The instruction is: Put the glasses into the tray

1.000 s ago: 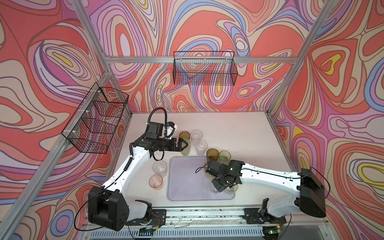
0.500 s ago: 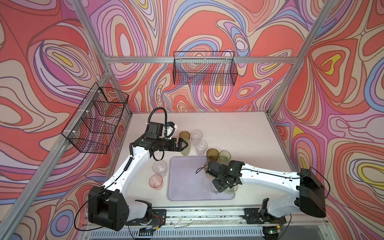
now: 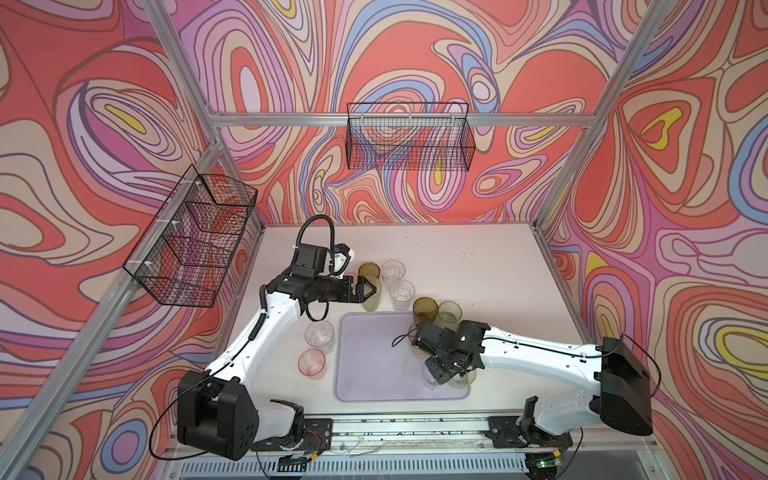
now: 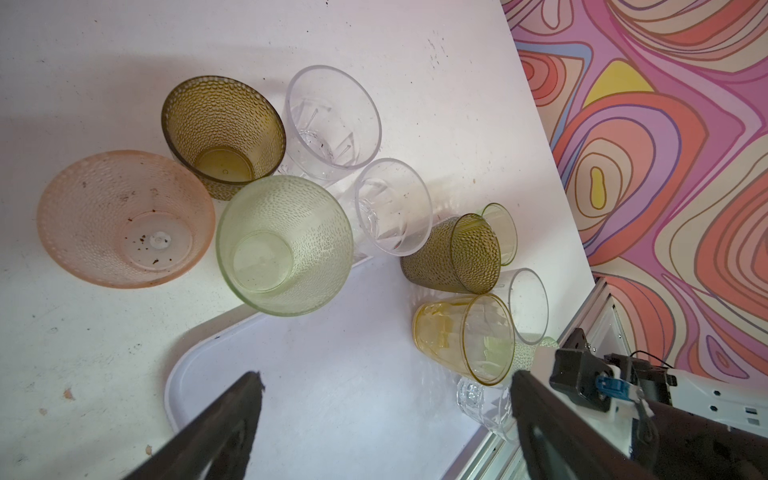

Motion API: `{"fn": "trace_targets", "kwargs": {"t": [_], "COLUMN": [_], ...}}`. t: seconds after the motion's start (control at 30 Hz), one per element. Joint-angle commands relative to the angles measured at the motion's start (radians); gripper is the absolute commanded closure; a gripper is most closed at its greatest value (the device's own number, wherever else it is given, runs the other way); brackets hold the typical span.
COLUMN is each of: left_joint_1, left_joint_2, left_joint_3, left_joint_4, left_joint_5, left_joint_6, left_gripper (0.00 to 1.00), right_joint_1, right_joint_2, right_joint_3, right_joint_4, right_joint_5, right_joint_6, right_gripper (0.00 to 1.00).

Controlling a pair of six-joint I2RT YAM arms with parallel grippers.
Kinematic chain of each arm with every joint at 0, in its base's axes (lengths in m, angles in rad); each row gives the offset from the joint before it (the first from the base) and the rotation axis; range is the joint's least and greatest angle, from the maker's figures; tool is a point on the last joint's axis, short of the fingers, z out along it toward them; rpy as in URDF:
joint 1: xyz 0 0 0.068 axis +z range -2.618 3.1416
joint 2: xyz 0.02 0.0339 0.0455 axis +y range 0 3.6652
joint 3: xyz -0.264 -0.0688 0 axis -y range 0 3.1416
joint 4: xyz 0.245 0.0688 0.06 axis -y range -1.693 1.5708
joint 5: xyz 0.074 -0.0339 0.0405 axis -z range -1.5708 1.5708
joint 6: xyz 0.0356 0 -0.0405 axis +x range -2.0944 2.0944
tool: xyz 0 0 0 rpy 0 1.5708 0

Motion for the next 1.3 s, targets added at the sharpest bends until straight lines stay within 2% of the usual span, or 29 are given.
{"fn": "trace_targets", "kwargs": {"t": [0.0,0.27,0.67,1.07,1.27], "left_joint_1": [-0.002,-0.002,-0.001,-0.005,-0.035], "left_joint_2": [0.008,0.021,0.022,0.028,0.051], "left_joint_3": [0.005,0.024,0.024,0.053,0.141], "left_joint_4": [0.0,-0.029,-0.034,-0.066,-0.175], "left_joint_5": [-0.01,-0.045,-0.053,-0.051,-0.133], "left_joint_6": [0.008,0.025,0.035,0.022,0.037], "left_gripper": [0.04,0.05,0.06,0.09,0.11], "right_joint_1": [0.005,0.005,0.005,-0.012,-0.038], "right_joint_2": [-0.033,-0.073,-0.07,-0.004,-0.025], "right_joint_3": [0.043,0.12,0.236,0.327,0.329], "right_joint_4": [-0.033,-0.07,-0.1,-0.071,-0.033], "right_joint_5": [0.032,0.054,0.163,0.208,0.236], "right_joint_6": [0.001,0.002,0.018,0.009,0.029], "right_gripper": [0.79,0.73,0.64,0.61,0.57]}}
